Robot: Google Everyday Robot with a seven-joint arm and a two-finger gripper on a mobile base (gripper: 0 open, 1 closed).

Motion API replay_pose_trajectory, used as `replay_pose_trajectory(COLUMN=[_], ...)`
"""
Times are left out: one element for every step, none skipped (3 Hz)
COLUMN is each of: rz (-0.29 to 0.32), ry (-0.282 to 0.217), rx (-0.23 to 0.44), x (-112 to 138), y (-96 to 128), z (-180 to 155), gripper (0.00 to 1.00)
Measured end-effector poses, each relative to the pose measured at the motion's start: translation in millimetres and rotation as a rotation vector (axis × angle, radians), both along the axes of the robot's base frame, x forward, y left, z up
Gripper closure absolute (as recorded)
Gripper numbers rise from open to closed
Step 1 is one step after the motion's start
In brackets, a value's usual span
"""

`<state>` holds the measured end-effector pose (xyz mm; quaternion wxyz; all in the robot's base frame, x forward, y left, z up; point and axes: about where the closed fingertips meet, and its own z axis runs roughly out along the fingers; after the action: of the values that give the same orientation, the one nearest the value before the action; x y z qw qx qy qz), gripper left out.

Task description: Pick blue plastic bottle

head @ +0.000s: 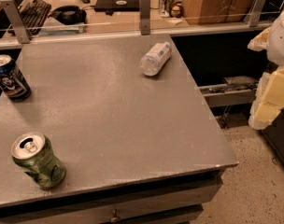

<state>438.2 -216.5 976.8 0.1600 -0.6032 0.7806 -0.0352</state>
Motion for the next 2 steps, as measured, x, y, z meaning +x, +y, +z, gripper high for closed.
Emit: replay_pose_trajectory(rz=[0.000, 0.075], ry=[0.000, -0.036], rx=[0.000, 0.040], x=[0.0, 30.4], y=[0.0, 16.6], z=[0.0, -7.8], gripper=[0.00, 0.00])
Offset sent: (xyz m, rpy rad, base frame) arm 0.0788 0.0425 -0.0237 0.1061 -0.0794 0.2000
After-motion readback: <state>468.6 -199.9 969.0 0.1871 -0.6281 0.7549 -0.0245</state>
